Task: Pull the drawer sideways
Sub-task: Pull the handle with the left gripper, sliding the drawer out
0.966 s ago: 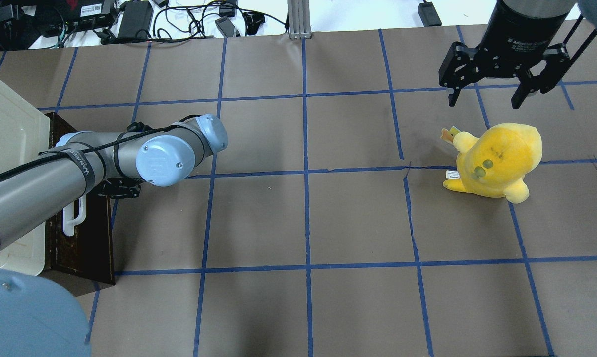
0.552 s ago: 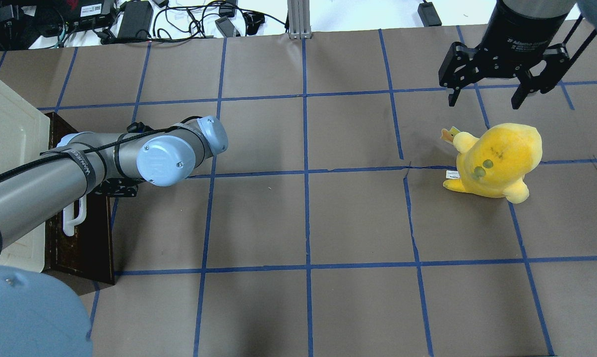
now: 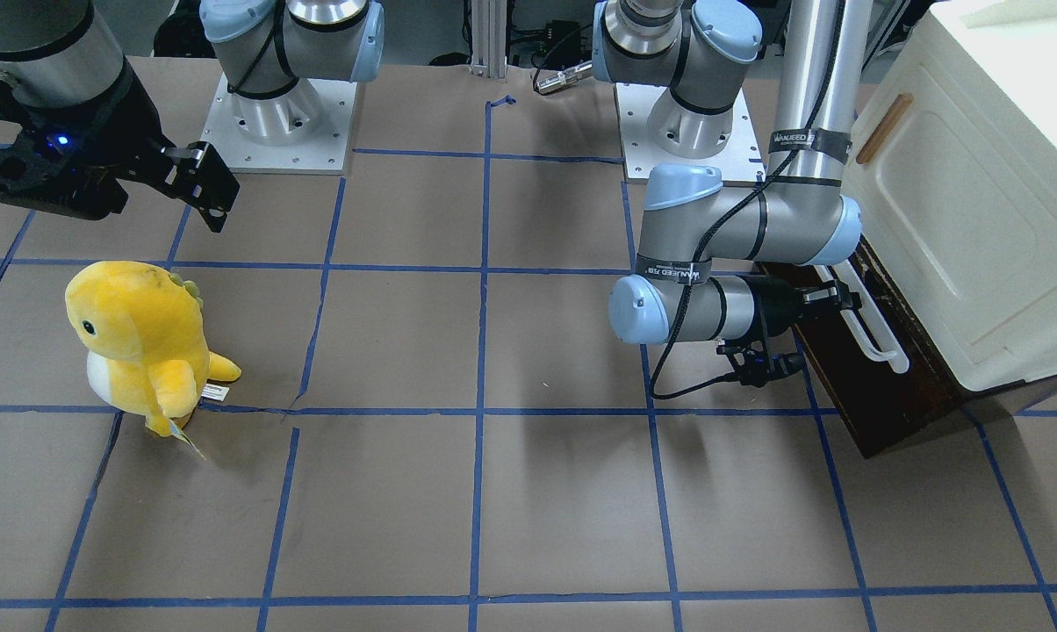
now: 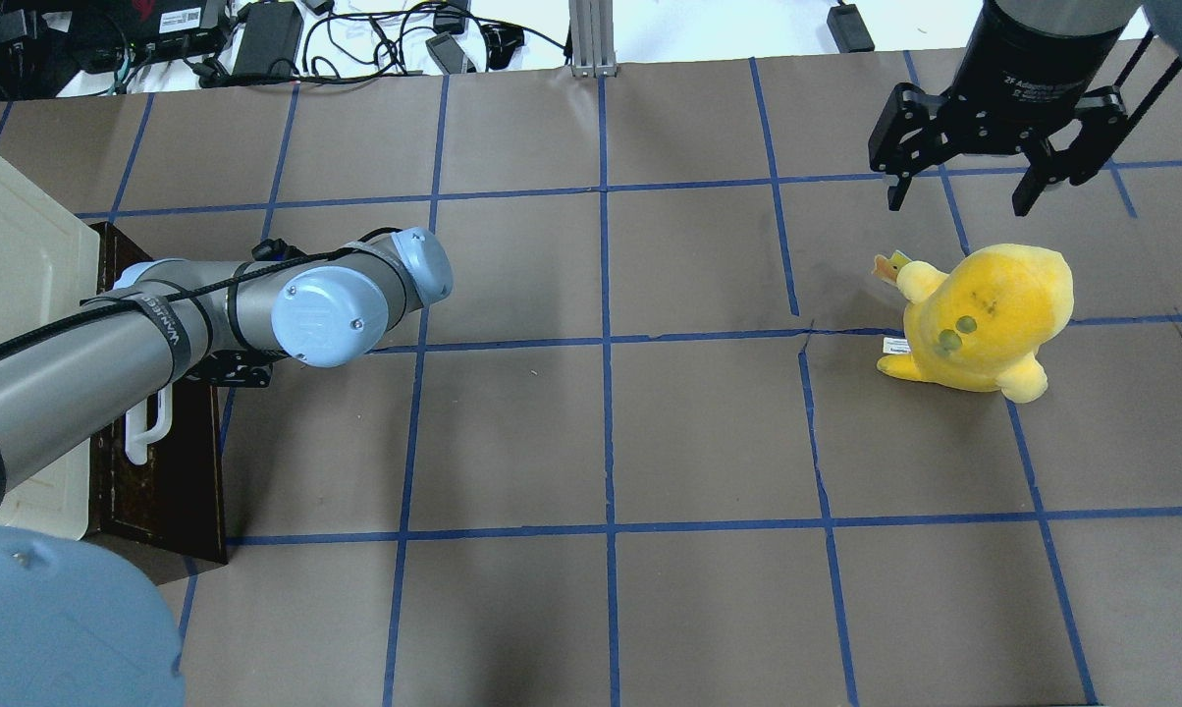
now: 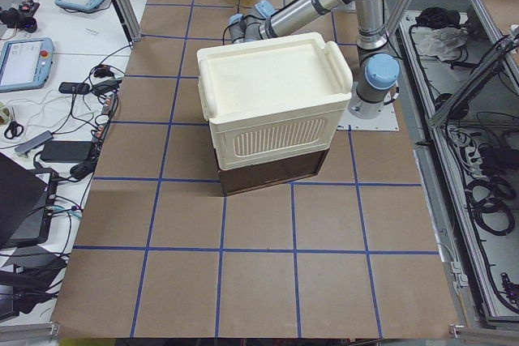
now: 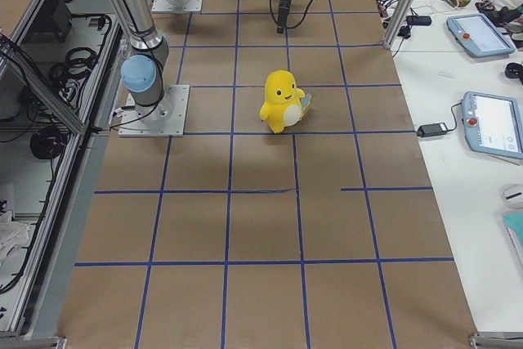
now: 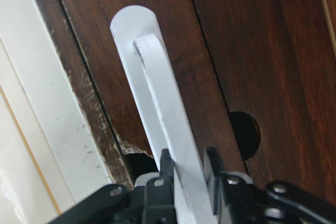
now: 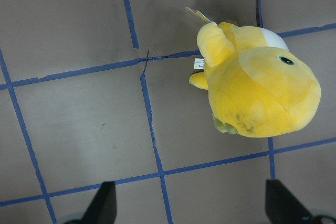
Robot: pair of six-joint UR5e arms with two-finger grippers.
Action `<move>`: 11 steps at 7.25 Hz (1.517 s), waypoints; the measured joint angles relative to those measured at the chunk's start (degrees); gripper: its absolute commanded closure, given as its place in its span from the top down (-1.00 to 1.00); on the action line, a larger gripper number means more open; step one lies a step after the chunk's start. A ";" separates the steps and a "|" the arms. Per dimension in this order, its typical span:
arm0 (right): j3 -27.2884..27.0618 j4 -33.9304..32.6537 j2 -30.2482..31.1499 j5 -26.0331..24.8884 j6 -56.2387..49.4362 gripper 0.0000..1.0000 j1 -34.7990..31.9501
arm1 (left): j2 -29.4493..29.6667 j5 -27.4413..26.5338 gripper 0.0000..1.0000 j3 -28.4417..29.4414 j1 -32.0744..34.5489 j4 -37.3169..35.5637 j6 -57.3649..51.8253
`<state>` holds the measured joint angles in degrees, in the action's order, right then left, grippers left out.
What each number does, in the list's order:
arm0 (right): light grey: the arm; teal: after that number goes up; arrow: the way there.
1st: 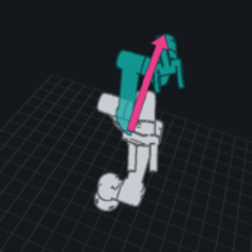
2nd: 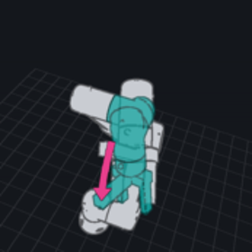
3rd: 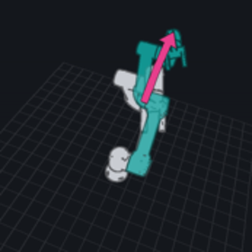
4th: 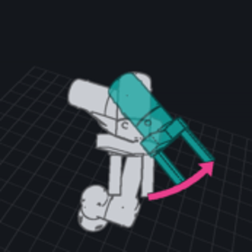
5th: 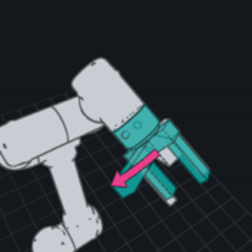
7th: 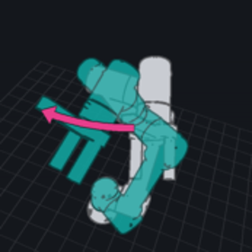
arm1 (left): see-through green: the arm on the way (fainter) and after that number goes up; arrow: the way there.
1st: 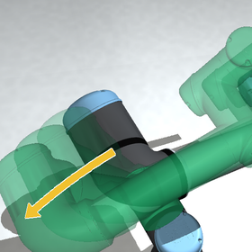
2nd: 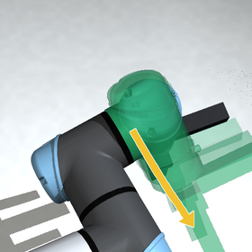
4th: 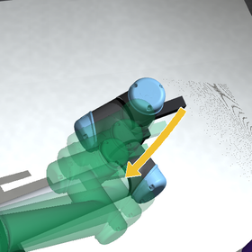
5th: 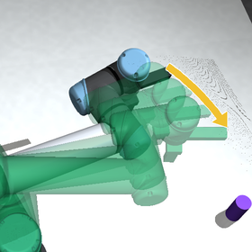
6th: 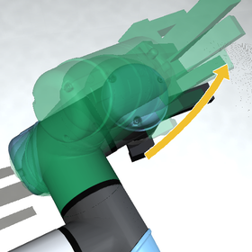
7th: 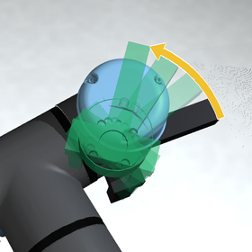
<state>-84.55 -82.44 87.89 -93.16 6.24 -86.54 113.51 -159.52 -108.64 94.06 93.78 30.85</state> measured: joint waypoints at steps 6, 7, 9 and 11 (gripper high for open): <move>0.00 0.00 0.00 0.00 0.00 1.00 -0.03 | 0.53 -0.01 -0.47 0.44 1.17 -0.11 0.70; 0.00 0.00 0.00 0.00 0.00 1.00 -0.02 | 0.58 0.00 -0.47 0.45 1.79 -0.16 0.70; 0.00 0.00 0.00 0.00 0.00 1.00 0.02 | 0.68 0.01 -0.47 0.58 2.60 -0.34 0.65; 0.00 0.00 0.00 0.00 0.00 1.00 -0.02 | 0.73 0.06 -0.47 0.99 3.56 -0.33 0.34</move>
<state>-84.55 -82.44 87.89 -93.16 6.24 -86.56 114.24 -159.46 -107.66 97.62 93.44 31.19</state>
